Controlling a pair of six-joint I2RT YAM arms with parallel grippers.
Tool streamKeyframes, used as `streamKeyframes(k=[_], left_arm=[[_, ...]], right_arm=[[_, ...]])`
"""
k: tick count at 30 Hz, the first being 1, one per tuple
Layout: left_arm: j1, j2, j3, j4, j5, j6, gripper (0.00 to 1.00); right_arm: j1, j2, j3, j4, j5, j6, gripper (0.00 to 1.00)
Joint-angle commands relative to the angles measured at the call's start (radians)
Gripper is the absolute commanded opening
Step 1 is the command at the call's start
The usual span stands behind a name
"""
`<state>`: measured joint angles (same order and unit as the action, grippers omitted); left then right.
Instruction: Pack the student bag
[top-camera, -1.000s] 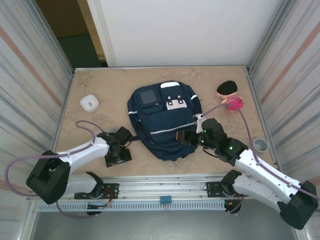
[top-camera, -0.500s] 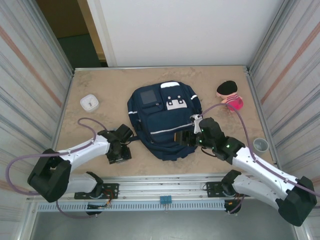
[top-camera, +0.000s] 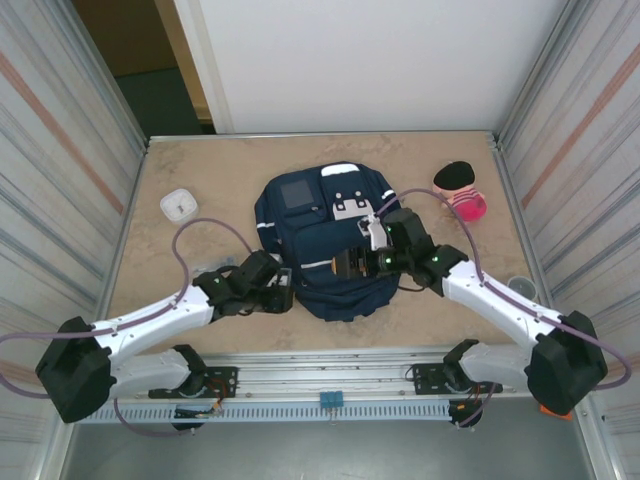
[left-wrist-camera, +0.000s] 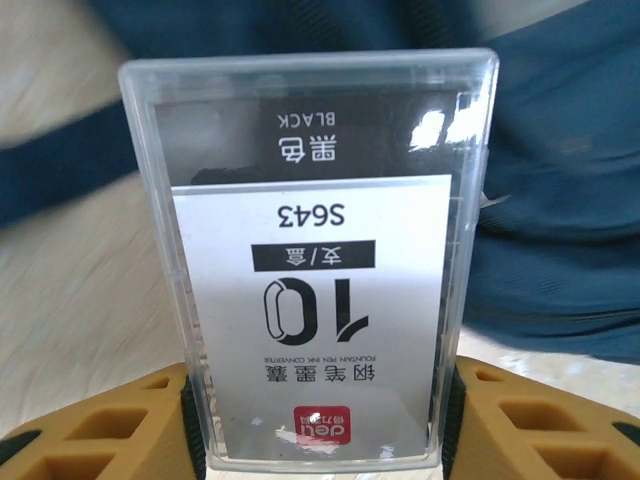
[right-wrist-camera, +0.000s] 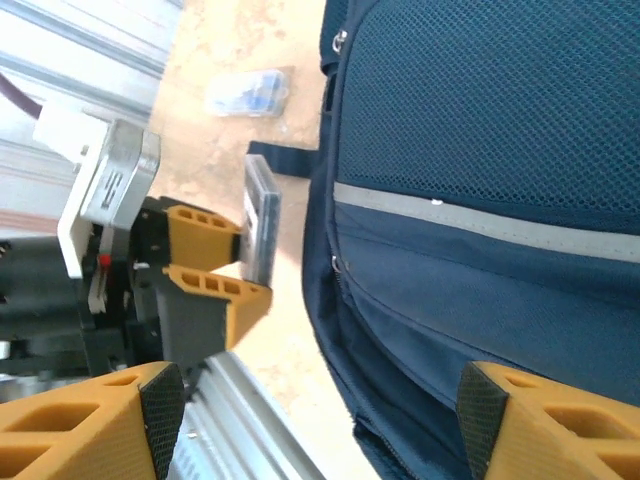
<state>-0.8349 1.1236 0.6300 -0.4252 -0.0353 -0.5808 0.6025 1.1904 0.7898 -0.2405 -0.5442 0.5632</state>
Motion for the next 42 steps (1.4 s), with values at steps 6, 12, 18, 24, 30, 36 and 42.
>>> streamKeyframes(k=[6,12,18,24,30,36,42], left_arm=[[-0.024,0.011,-0.013,0.344,0.074,0.425,0.47],[-0.023,0.049,0.004,0.374,0.143,0.58,0.47],[-0.036,0.097,0.035,0.382,0.16,0.585,0.47],[-0.065,0.131,0.082,0.37,0.149,0.601,0.47],[-0.078,0.13,0.098,0.366,0.134,0.607,0.47],[-0.082,0.125,0.117,0.339,0.09,0.608,0.53],[-0.085,0.122,0.143,0.347,0.033,0.627,0.68]], right_arm=[[-0.03,0.114,0.072,-0.043,-0.267,-0.025,0.7],[-0.026,0.191,0.089,0.007,-0.323,0.003,0.65],[-0.023,0.233,0.108,0.035,-0.33,0.01,0.57],[-0.023,0.265,0.117,0.04,-0.311,0.01,0.39],[-0.028,0.262,0.118,0.039,-0.289,0.006,0.24],[-0.053,0.222,0.097,0.053,-0.287,0.011,0.14],[-0.13,0.124,0.023,0.117,-0.278,0.046,0.12]])
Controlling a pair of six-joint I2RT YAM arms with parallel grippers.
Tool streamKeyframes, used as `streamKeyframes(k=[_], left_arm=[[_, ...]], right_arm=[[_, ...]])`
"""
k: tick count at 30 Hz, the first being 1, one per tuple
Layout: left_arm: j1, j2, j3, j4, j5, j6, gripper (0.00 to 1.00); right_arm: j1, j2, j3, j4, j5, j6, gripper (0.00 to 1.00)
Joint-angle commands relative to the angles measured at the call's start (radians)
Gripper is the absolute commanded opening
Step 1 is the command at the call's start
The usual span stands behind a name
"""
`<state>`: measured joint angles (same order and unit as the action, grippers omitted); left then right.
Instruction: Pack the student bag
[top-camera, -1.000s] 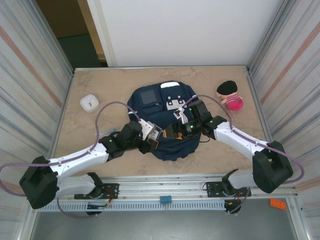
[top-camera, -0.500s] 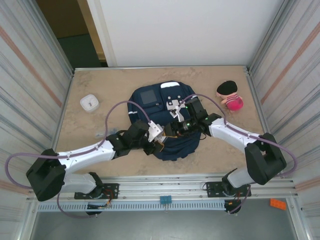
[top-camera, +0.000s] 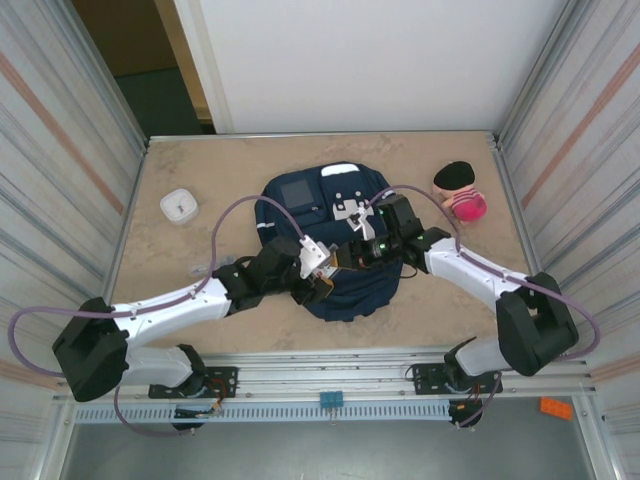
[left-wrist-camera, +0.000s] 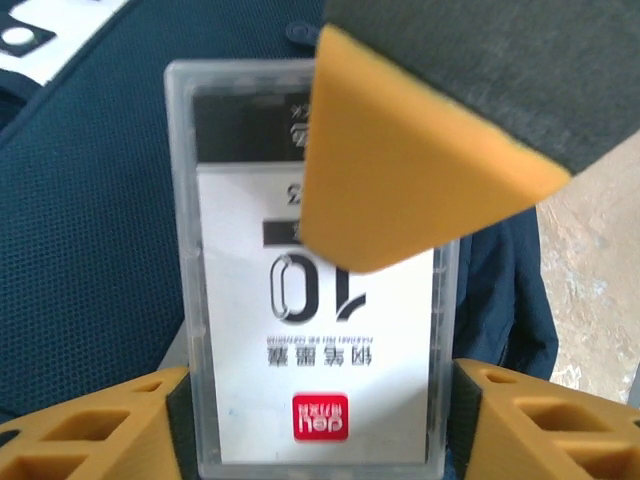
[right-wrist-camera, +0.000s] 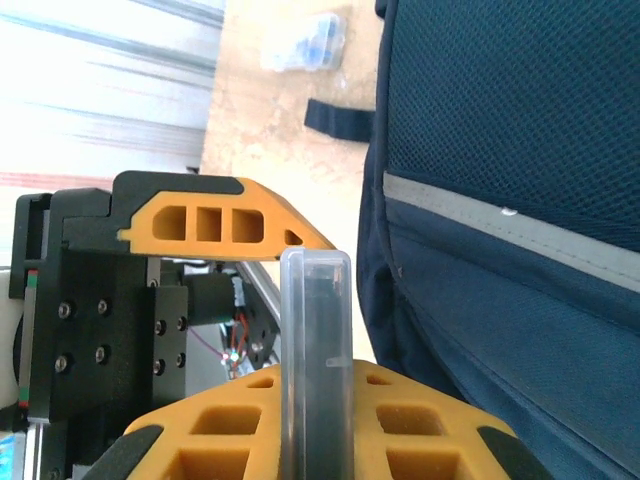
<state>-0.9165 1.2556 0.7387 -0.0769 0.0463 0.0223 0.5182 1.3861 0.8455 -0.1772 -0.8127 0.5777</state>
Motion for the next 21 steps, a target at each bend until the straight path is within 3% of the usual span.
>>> streamKeyframes(k=[1,8,16,21], left_arm=[[-0.002,-0.007,0.041,0.009,-0.054,0.045,0.71],[-0.002,0.128,0.133,0.076,-0.096,0.219,0.81],[-0.032,0.381,0.317,-0.002,-0.092,0.267,0.88],[-0.058,0.471,0.373,-0.018,-0.1,0.317,0.92]], right_arm=[[-0.069,-0.099,-0.05,0.064,-0.012,0.039,0.12],[-0.325,-0.239,-0.083,0.026,-0.077,0.018,0.11],[-0.653,-0.264,-0.08,-0.055,-0.206,-0.033,0.11],[-0.778,-0.283,-0.069,-0.099,-0.227,-0.067,0.11]])
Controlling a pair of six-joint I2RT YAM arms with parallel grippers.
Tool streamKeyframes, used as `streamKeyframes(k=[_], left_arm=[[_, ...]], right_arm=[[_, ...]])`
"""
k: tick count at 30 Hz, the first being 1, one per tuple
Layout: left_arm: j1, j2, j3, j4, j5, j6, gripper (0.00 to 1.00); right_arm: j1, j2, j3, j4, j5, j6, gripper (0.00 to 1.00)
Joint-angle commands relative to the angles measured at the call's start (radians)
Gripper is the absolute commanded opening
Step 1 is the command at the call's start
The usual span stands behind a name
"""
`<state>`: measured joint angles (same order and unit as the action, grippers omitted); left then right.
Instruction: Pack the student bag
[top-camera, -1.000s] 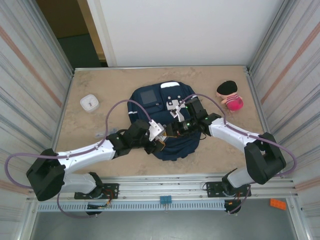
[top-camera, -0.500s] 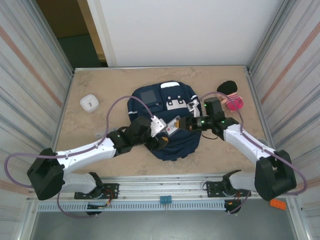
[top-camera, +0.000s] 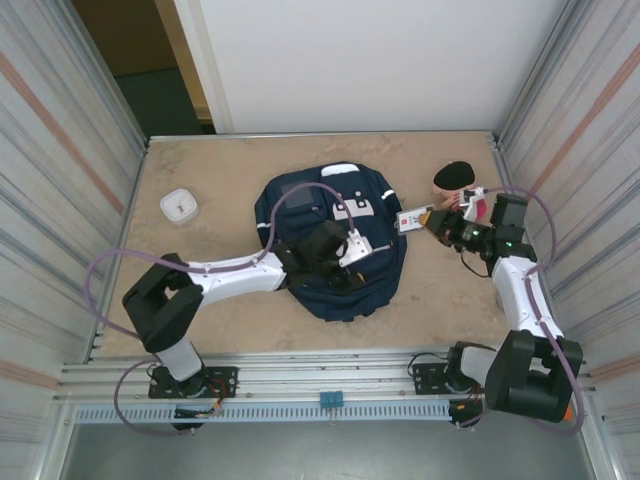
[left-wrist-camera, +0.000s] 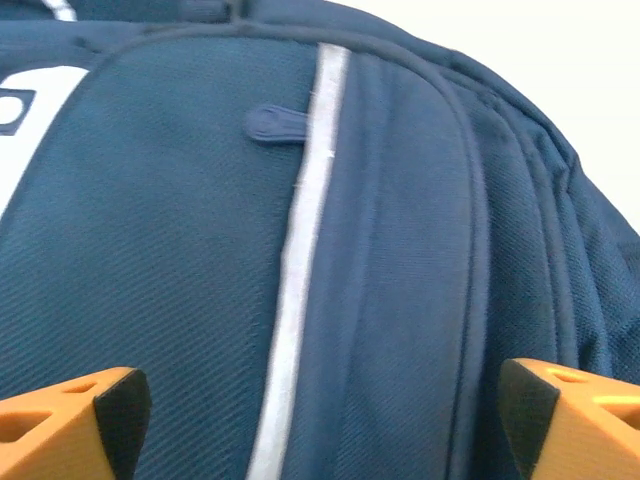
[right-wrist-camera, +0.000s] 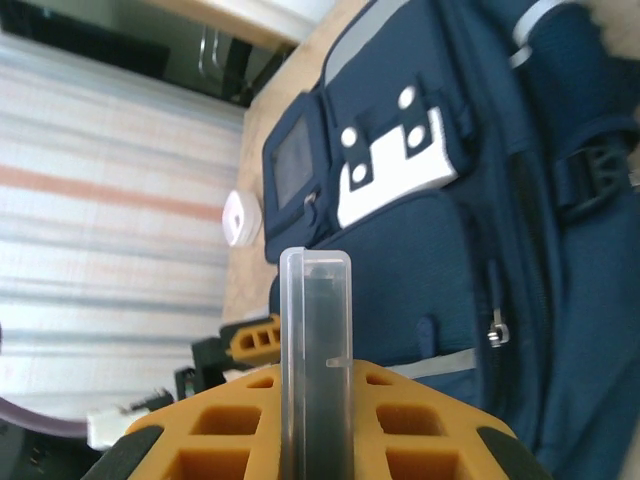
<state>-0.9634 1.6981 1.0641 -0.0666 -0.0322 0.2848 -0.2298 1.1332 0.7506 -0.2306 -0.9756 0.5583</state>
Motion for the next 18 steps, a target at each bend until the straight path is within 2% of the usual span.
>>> streamKeyframes(k=[1,7,15,18], left_arm=[[-0.011,0.043,0.06,-0.03,-0.05,0.054,0.92],[-0.011,0.067,0.11,-0.077,-0.273,0.023,0.78],[0.001,-0.04,0.042,-0.004,-0.424,0.036,0.71],[0.011,-0.061,0.041,-0.01,-0.413,0.023,0.69]], right_arm=[[-0.042,-0.032,0.024,-0.047,-0.072,-0.049,0.11],[-0.051,-0.044,0.004,-0.061,-0.065,-0.061,0.11],[-0.052,-0.044,0.0,-0.077,-0.068,-0.067,0.11],[-0.051,-0.056,-0.006,-0.089,-0.062,-0.071,0.11]])
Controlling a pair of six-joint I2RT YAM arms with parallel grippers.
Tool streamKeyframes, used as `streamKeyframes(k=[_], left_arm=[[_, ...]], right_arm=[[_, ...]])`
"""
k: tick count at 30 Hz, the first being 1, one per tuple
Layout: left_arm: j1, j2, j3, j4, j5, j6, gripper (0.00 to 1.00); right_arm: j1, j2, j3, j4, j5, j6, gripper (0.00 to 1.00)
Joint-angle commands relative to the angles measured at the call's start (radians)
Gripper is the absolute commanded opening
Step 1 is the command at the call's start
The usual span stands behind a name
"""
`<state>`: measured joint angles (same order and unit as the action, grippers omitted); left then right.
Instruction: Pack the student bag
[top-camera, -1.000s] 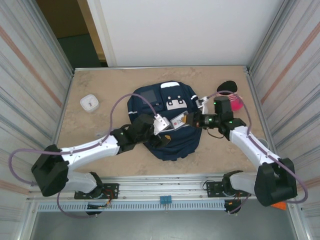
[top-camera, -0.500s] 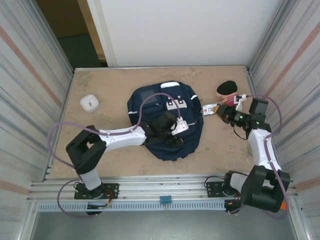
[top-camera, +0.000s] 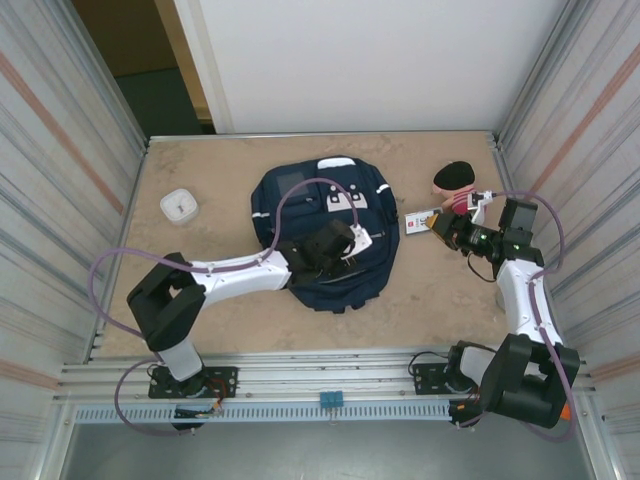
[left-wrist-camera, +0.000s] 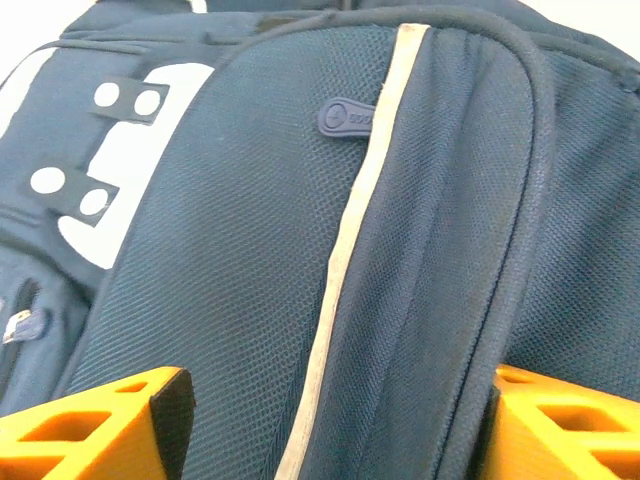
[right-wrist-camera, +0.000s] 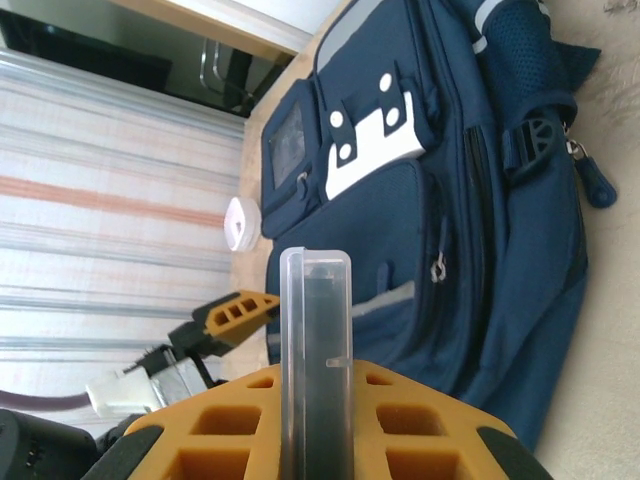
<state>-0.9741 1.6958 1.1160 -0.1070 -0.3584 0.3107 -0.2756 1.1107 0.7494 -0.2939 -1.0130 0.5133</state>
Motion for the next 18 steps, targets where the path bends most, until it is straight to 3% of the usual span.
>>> streamKeyframes(k=[1,5,6,9,11,18], left_arm=[[0.021,-0.065,-0.012,0.03,-0.07,-0.004,0.69],[0.025,-0.096,-0.034,0.066,-0.01,-0.009,0.62],[0.03,-0.101,-0.038,0.073,0.004,-0.007,0.56],[0.049,-0.111,-0.039,0.073,0.038,-0.016,0.27],[0.06,-0.116,-0.029,0.061,0.055,-0.022,0.15],[0.087,-0.194,0.021,0.031,0.148,-0.093,0.04]], right_arm=[[-0.006,-0.038,-0.007,-0.029,-0.023,-0.026,0.11],[-0.005,-0.052,-0.019,-0.032,-0.02,-0.019,0.11],[-0.005,-0.056,-0.022,-0.032,-0.02,-0.016,0.11],[0.002,-0.074,-0.034,-0.035,-0.018,-0.008,0.11],[0.007,-0.088,-0.047,-0.036,-0.015,-0.003,0.11],[0.034,-0.115,-0.127,0.01,0.003,0.051,0.11]])
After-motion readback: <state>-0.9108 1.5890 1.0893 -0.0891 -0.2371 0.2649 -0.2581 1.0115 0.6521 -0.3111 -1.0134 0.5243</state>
